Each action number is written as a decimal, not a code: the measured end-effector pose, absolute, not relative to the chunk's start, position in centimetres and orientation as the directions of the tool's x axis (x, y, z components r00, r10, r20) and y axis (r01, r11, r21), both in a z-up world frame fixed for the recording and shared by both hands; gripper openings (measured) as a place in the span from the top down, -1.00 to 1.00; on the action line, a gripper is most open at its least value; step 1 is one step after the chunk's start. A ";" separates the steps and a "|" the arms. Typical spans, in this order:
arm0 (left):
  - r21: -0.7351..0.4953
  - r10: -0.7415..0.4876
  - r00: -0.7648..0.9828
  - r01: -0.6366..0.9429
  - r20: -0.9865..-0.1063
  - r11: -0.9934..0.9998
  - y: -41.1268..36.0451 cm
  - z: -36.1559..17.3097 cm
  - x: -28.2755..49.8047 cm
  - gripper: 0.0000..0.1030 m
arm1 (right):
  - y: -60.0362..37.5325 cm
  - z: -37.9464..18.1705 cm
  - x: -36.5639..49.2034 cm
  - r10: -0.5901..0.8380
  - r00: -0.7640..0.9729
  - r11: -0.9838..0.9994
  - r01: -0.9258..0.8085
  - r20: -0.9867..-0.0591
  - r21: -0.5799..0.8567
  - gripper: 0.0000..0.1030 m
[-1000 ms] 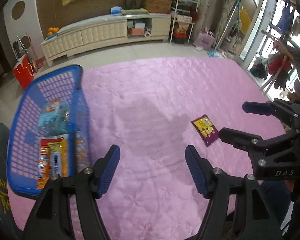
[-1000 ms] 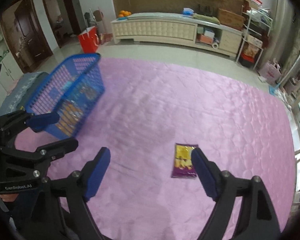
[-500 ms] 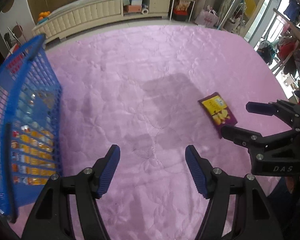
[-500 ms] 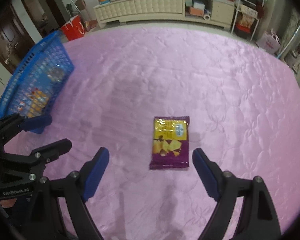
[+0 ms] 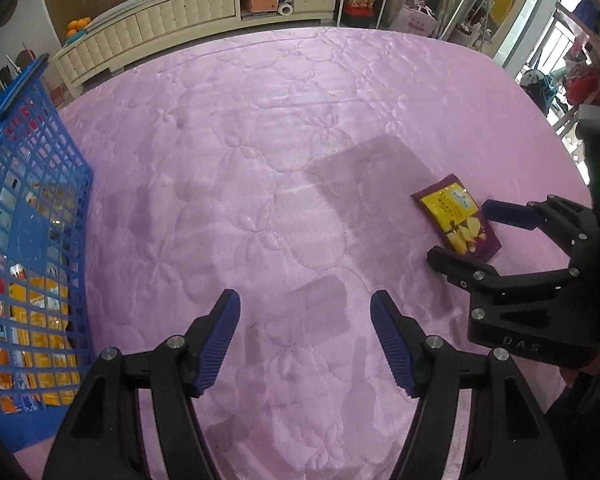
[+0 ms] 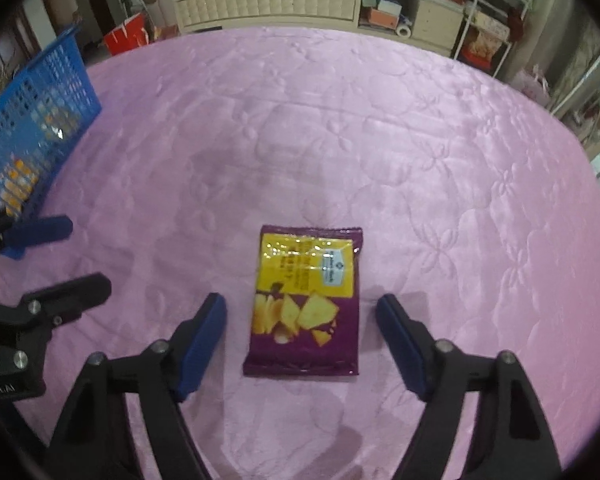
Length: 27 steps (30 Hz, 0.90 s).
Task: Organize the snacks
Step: 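Grasp the purple-yellow chip bag with the right gripper, then carry the chip bag over the blue basket with the right gripper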
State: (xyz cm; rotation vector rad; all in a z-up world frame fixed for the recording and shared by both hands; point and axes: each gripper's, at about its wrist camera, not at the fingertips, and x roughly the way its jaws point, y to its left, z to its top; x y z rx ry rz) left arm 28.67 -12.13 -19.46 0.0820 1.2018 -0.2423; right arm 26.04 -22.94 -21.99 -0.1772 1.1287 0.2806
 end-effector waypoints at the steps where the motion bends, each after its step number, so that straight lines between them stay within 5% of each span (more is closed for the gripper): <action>1: -0.061 -0.138 0.340 0.230 -0.930 0.971 -12.2 -19.6 28.7 -0.28 | -22.9 -21.9 25.9 0.139 0.405 0.948 -0.318 -0.904 0.003 -0.41; 5: -0.061 -0.135 0.338 0.220 -0.931 0.974 -12.4 -19.9 28.8 -0.28 | -22.4 -21.7 25.0 0.154 0.437 0.942 -0.334 -0.886 -0.001 -0.01; 14: -0.052 -0.140 0.395 0.225 -0.908 0.973 -10.8 -16.8 26.8 -0.28 | -21.4 -20.5 23.7 0.171 0.435 0.938 -0.345 -0.884 0.012 0.00; 27: -0.028 -0.129 0.540 0.191 -0.832 0.981 -6.6 -9.2 22.3 -0.28 | -17.9 -11.2 19.6 0.239 0.549 0.915 -0.404 -0.801 -0.004 0.00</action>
